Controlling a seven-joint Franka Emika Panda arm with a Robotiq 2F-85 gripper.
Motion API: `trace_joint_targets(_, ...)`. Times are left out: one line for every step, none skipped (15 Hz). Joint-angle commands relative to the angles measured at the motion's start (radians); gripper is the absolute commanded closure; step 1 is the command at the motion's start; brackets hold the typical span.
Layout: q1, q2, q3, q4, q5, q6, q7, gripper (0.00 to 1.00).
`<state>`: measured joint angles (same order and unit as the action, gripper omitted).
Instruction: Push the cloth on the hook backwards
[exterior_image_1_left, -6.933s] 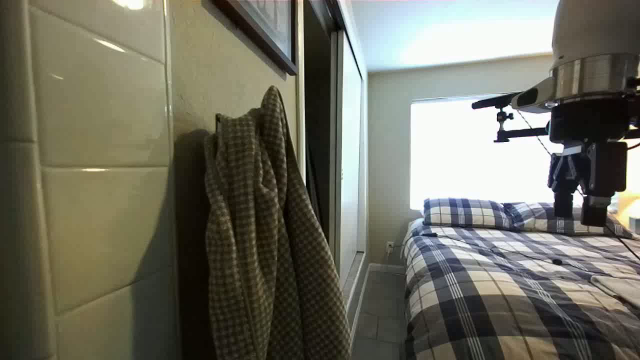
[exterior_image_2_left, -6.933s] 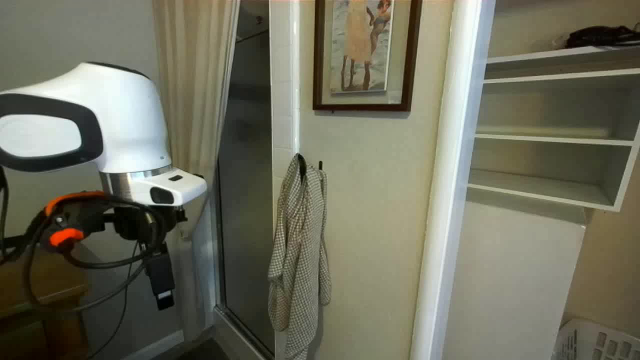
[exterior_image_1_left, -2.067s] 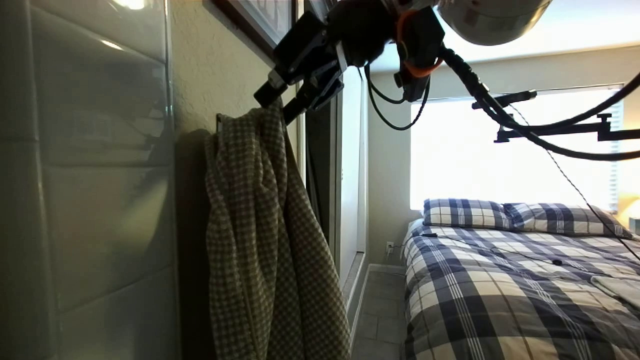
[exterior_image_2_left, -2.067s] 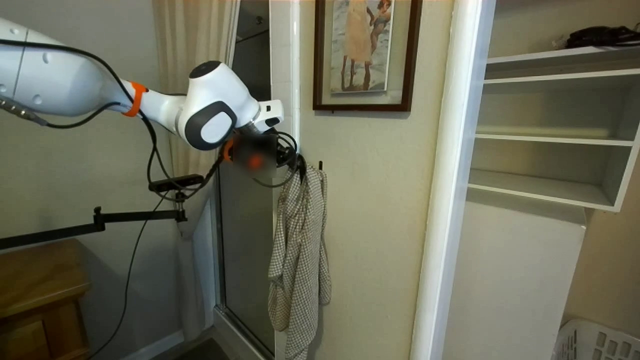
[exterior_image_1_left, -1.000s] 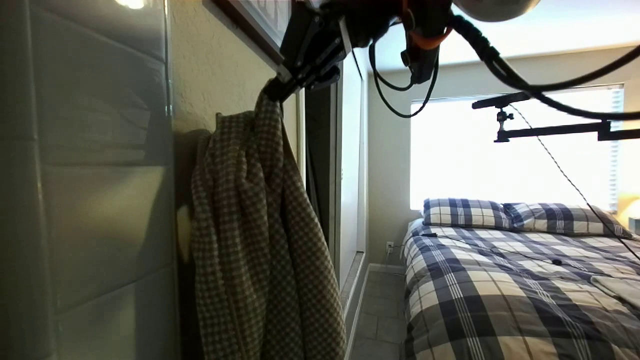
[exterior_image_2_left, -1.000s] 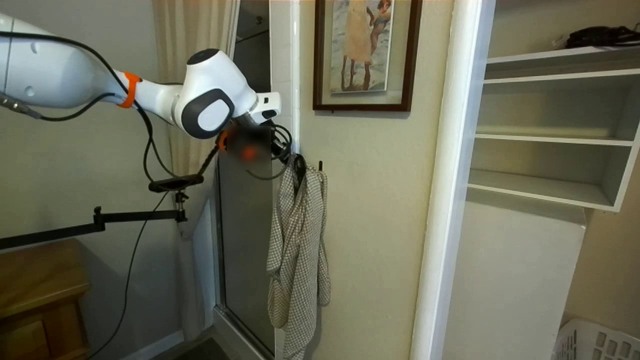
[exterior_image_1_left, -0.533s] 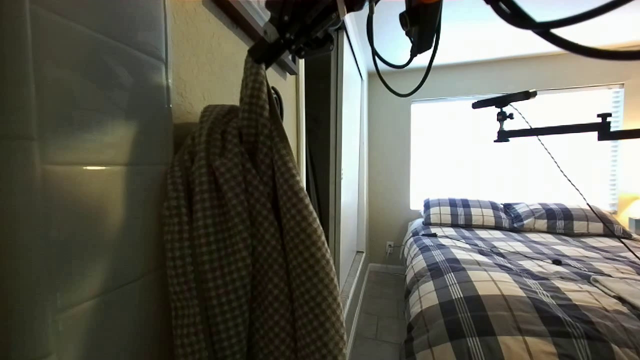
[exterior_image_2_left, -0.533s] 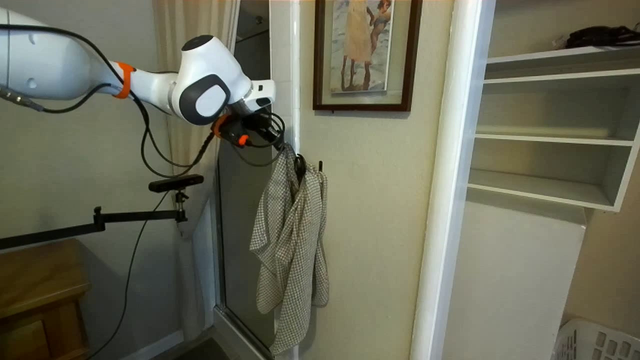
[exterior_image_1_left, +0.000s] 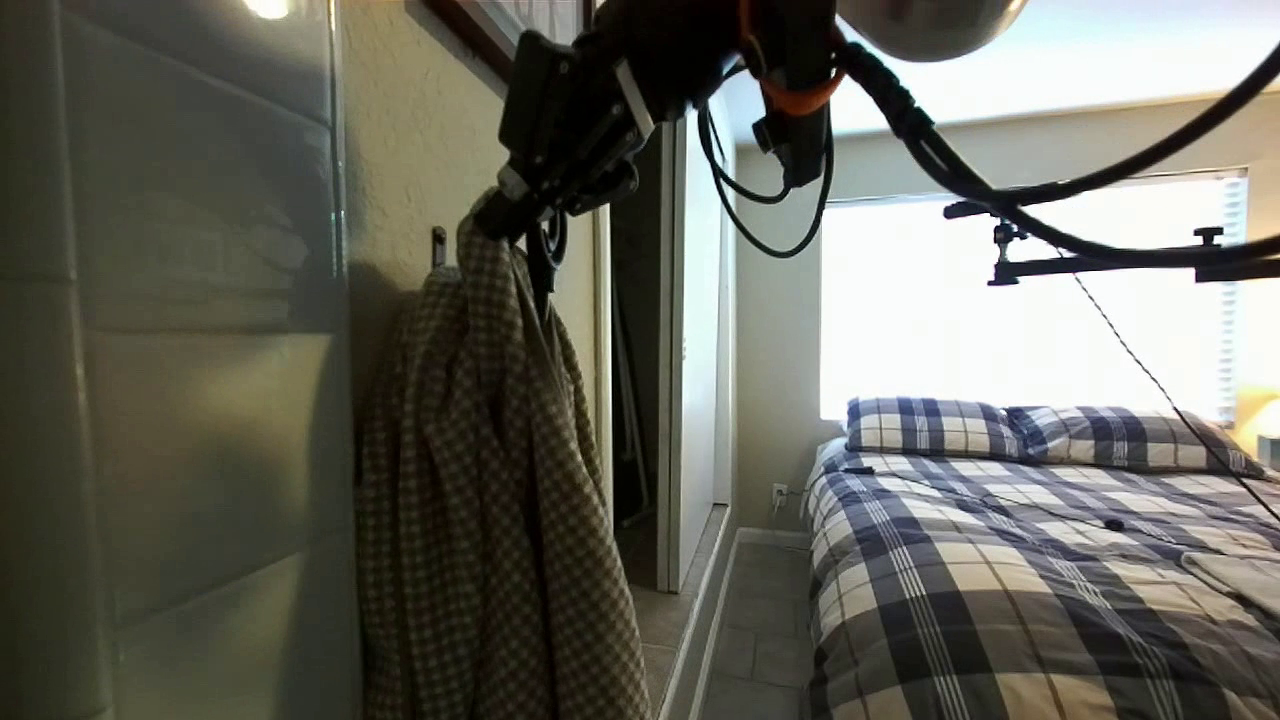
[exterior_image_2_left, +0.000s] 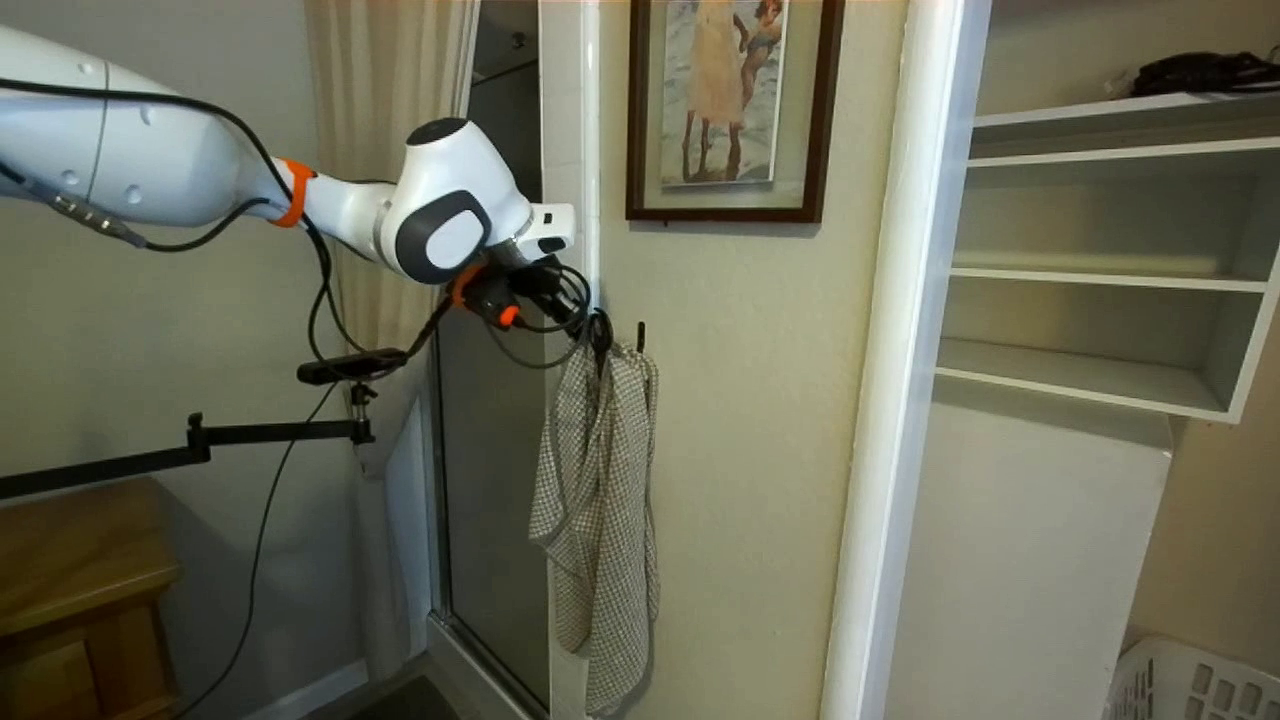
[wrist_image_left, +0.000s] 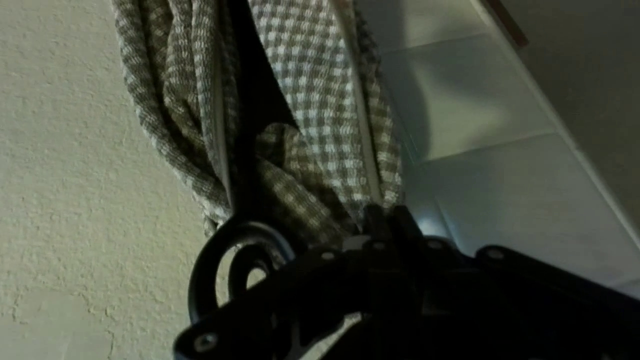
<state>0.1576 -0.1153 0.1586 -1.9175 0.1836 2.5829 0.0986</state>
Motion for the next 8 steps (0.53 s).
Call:
trace_joint_targets(-0.002, 0.038, 0.006, 0.02, -0.024, -0.007, 0.044, 0.98)
trace_joint_targets(-0.003, 0.044, 0.006, 0.019, -0.031, -0.006, 0.048, 0.98)
trace_joint_targets(-0.005, 0.048, 0.005, 0.017, -0.041, -0.006, 0.055, 0.98)
trace_joint_targets(-0.005, 0.053, 0.005, 0.016, -0.041, -0.007, 0.06, 0.98)
trace_joint_targets(-0.007, 0.056, 0.005, 0.012, -0.055, -0.009, 0.077, 0.98)
trace_joint_targets(-0.008, 0.058, 0.004, 0.008, -0.063, -0.015, 0.094, 0.98)
trace_joint_targets(-0.007, 0.059, 0.004, 0.008, -0.058, -0.028, 0.107, 0.94)
trace_joint_targets(-0.006, 0.059, 0.003, 0.01, -0.057, -0.037, 0.122, 0.68)
